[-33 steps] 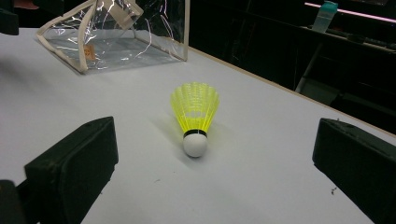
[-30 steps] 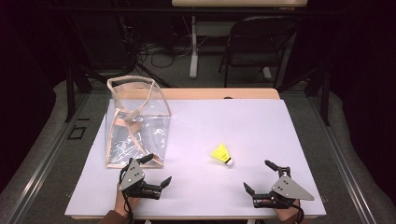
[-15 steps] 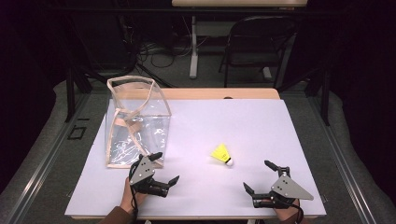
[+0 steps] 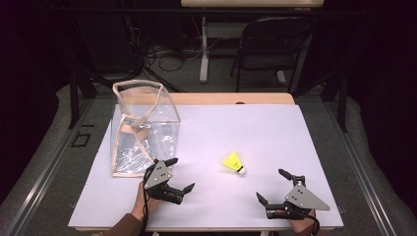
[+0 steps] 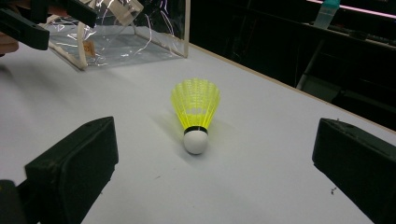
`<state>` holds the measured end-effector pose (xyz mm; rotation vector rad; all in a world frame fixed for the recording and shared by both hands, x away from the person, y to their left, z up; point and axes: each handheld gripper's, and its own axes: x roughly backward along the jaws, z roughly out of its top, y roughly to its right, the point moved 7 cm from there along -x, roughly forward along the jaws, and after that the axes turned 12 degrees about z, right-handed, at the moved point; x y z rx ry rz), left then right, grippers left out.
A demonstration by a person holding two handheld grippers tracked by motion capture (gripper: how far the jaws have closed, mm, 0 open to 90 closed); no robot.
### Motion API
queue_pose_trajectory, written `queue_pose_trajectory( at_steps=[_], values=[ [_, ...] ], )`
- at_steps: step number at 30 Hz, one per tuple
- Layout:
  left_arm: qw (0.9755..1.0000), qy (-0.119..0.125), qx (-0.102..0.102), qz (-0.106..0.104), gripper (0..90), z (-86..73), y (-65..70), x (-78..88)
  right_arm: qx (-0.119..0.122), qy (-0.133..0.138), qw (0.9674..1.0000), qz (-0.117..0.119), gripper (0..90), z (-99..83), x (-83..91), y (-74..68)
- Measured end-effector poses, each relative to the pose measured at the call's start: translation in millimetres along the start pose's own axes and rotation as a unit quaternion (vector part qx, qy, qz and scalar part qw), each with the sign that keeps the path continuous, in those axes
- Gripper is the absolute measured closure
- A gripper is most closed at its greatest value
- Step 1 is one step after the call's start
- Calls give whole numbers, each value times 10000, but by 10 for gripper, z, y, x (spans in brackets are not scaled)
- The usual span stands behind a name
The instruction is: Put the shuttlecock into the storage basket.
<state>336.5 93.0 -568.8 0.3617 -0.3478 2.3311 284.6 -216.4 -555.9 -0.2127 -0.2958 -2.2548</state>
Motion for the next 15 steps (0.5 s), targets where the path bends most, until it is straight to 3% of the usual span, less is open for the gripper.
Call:
queue_pose_trajectory(
  at_steps=[15],
  values=[
    [9996,-170,-50,-207,0,43,18,-176,-3,-58,10000,-14,0,-13,-6,5]
  ],
)
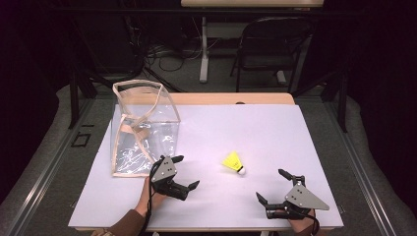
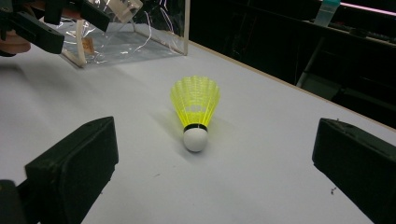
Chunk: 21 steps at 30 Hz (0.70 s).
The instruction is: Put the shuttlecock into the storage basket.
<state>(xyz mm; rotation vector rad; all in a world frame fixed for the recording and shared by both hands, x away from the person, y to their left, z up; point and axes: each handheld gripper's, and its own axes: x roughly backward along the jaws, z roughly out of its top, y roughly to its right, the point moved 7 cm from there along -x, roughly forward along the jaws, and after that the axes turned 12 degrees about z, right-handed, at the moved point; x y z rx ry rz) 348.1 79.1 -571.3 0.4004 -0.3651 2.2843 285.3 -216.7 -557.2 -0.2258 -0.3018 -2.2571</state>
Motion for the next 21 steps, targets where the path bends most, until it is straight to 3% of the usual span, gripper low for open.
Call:
queue_pose_trajectory(
  at_steps=[21],
  values=[
    [9994,-146,-129,-296,0,105,26,-163,-10,-52,10000,-4,0,-12,-8,5]
  ],
)
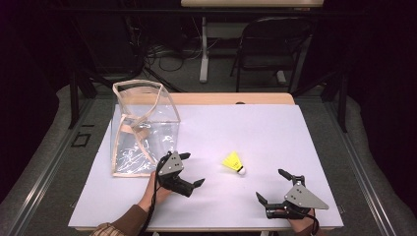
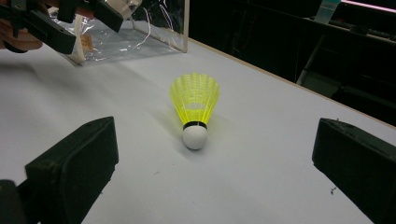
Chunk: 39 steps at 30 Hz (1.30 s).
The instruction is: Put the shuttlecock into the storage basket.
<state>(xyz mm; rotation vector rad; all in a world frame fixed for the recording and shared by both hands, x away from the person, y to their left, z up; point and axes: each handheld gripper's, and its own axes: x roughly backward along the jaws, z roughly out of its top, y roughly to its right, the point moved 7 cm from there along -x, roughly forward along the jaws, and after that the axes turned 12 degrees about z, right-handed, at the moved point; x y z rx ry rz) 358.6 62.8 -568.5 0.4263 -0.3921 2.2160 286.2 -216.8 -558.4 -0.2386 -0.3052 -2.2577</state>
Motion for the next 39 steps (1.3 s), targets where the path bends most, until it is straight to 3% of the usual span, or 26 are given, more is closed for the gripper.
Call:
queue_pose_trajectory(
  at_steps=[14,39],
  values=[
    [9995,-48,-181,-256,0,133,47,-163,2,-30,10000,11,0,-7,-4,3],
    [9973,-255,-243,-644,0,301,67,-459,-33,-68,10000,21,1,-23,-15,11]
  ],
)
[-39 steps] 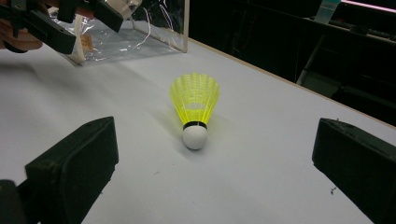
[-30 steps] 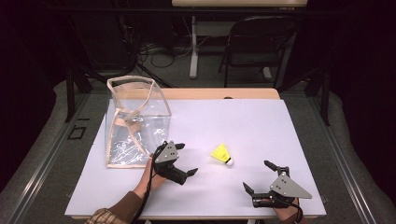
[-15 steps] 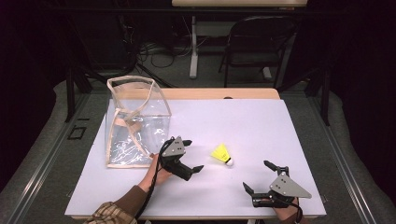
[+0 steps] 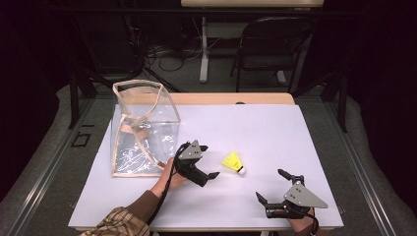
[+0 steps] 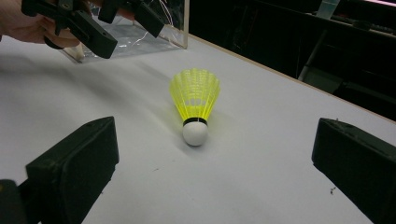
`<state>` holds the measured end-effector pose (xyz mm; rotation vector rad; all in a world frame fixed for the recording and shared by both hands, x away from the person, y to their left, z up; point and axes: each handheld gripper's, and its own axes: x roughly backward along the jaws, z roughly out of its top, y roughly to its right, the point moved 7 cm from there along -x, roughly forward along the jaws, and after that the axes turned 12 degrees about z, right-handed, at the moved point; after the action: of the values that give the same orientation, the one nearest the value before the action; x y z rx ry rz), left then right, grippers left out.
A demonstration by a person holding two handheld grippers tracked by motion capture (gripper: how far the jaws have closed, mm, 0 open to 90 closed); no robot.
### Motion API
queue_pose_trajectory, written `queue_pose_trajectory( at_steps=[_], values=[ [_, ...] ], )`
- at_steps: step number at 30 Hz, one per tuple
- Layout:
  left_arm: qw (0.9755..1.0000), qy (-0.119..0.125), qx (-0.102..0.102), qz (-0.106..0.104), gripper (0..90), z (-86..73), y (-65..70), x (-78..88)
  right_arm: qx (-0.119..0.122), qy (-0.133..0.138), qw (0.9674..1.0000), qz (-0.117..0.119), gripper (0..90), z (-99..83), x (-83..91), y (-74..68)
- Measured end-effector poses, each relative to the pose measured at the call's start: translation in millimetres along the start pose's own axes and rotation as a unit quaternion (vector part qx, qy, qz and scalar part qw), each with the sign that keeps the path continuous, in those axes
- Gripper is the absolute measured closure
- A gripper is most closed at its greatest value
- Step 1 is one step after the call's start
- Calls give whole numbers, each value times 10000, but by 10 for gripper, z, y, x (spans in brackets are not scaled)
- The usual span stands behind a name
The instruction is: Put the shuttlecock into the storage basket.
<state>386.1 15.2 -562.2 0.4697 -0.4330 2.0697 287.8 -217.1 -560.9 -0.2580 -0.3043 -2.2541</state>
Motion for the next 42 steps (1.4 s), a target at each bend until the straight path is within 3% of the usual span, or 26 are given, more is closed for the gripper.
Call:
queue_pose_trajectory(
  at_steps=[26,33,42],
  values=[
    [9988,-298,-80,-393,0,89,-36,-213,-2,-28,10000,-12,1,-5,0,2],
    [9984,-400,-100,-394,4,149,-54,-287,-4,-28,10000,-13,1,-5,2,3],
    [9969,-611,-212,-457,151,170,-48,-377,1,-29,10000,-13,1,-5,2,3]
  ],
)
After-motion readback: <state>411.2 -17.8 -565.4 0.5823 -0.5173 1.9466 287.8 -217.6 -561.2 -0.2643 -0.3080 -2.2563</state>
